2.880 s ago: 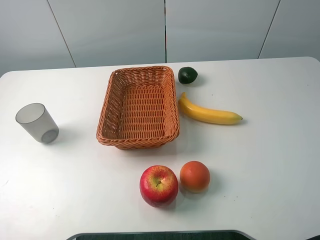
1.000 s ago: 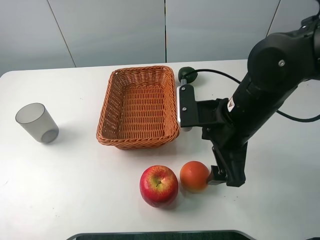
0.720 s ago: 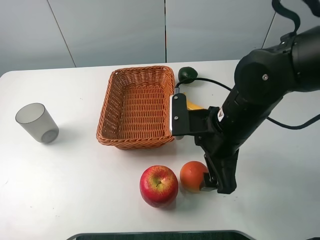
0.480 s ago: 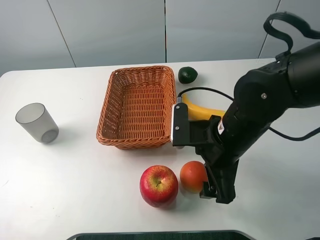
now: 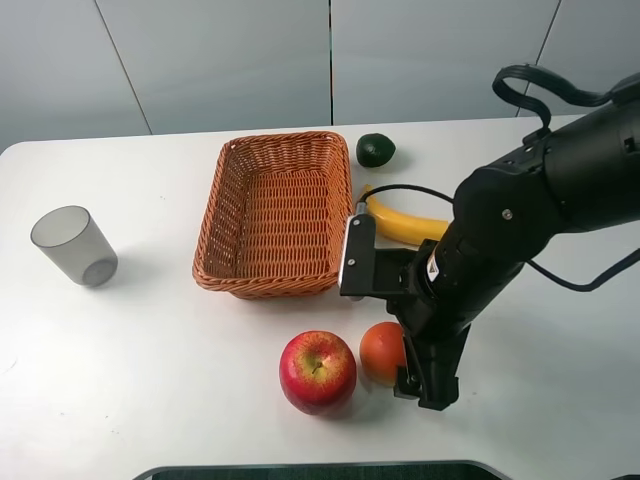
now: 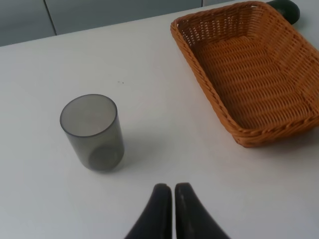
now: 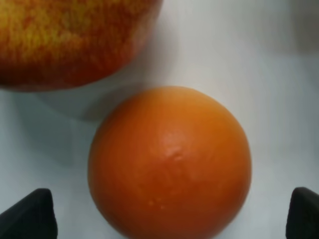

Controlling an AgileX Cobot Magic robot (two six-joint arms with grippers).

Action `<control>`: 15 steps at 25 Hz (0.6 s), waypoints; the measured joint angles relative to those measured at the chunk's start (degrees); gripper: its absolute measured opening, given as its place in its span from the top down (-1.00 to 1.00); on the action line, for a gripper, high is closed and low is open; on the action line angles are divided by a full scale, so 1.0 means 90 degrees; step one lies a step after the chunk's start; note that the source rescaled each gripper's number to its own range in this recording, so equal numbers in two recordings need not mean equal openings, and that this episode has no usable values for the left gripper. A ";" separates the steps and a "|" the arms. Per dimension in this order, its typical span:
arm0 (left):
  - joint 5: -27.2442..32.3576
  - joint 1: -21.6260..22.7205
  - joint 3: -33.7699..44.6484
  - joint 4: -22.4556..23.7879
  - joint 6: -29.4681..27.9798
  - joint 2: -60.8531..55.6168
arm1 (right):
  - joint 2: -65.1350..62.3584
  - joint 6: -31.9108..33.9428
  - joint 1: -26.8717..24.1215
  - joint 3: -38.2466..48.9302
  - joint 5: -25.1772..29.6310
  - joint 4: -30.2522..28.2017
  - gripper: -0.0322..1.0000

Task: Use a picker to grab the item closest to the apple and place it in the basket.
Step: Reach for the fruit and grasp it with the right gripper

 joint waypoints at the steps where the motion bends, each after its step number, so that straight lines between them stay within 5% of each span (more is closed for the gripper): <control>1: 0.0000 0.0000 0.0000 0.0000 0.0000 0.0000 | 0.0012 0.0000 0.0000 0.0000 -0.0025 0.0000 -1.00; 15: 0.0000 0.0000 0.0000 0.0000 0.0000 0.0000 | 0.0343 0.0108 0.0065 0.0000 -0.0332 0.0000 -1.00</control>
